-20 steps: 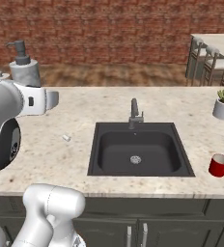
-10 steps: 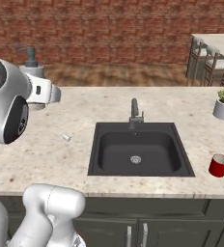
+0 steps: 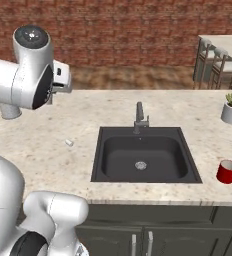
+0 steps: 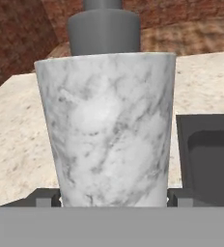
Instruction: Open the cabinet. Pick the soap dispenser and place it next to the sink. Then close the cabinet.
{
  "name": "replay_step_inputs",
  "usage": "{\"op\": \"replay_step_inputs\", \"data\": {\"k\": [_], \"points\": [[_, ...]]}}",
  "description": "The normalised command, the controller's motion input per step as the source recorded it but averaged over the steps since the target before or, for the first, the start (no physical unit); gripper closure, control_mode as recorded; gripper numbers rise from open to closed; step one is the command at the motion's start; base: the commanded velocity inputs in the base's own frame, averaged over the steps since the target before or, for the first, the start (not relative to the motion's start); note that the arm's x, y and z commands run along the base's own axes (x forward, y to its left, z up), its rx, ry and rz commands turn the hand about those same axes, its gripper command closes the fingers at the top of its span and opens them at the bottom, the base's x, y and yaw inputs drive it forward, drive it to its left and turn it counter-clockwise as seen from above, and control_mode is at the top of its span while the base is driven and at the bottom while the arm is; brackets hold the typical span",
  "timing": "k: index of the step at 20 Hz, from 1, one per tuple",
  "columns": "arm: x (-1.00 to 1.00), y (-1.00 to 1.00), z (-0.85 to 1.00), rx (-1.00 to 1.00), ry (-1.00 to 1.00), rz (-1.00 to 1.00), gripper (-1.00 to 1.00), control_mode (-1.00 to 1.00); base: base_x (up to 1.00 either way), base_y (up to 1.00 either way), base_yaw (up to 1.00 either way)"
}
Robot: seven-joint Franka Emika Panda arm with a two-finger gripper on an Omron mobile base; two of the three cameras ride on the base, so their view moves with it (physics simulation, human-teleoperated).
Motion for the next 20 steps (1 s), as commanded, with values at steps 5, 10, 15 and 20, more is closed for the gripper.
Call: {"op": "replay_step_inputs", "data": {"k": [5,10,15,20], "points": [[0.0,0.0,-0.36,0.0,-0.23,0.02,1.0,-1.0,0.0,0.0,0.0],[0.0,0.0,-0.6,0.01,-0.27,0.05,1.0,-1.0,0.0,0.0,0.0],[0.0,0.0,-0.49,0.04,-0.1,0.11,1.0,-1.0,0.0,0.0,0.0],[0.07,0.0,-0.04,0.05,0.13,0.27,1.0,-1.0,0.0,0.0,0.0]]}}
